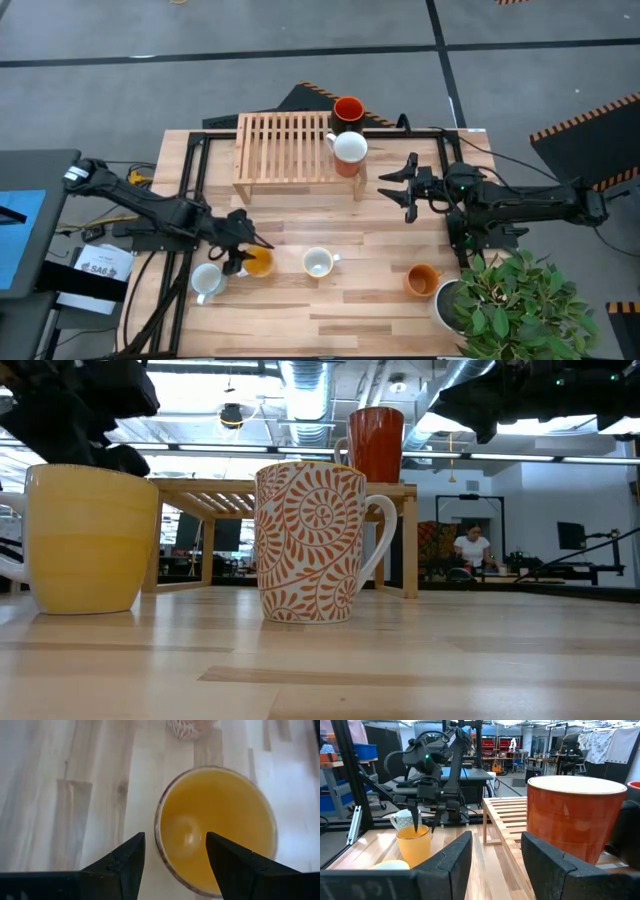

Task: Place coffee mugs
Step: Put the yellow mug on the shelf

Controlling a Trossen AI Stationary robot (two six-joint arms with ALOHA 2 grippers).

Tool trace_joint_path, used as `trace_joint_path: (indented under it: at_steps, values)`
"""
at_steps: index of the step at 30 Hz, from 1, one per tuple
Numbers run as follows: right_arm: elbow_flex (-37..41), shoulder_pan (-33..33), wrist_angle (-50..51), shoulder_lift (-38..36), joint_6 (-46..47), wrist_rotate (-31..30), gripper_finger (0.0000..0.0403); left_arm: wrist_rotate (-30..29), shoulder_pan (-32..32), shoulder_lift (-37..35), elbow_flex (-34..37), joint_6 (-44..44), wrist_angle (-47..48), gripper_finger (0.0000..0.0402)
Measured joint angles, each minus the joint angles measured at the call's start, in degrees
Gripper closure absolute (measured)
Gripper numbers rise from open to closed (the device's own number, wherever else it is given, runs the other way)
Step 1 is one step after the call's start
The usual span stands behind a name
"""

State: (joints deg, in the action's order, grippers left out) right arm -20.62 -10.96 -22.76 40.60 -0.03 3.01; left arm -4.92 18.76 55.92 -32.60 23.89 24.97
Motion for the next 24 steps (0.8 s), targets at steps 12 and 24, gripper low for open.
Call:
trace_joint_path:
  at_steps: [12,24]
  values:
    - [-0.1,0.0,0.0,0.0,0.0,0.0,0.0207,0.1,-1.8,7.2,0.0,5.3,1.3,0.028]
    - [-0.1,-0.1,0.0,0.0,0.0,0.0,0.0207,-13.1,-6.5,7.5,-29.3,-4.3,29.9,0.0397]
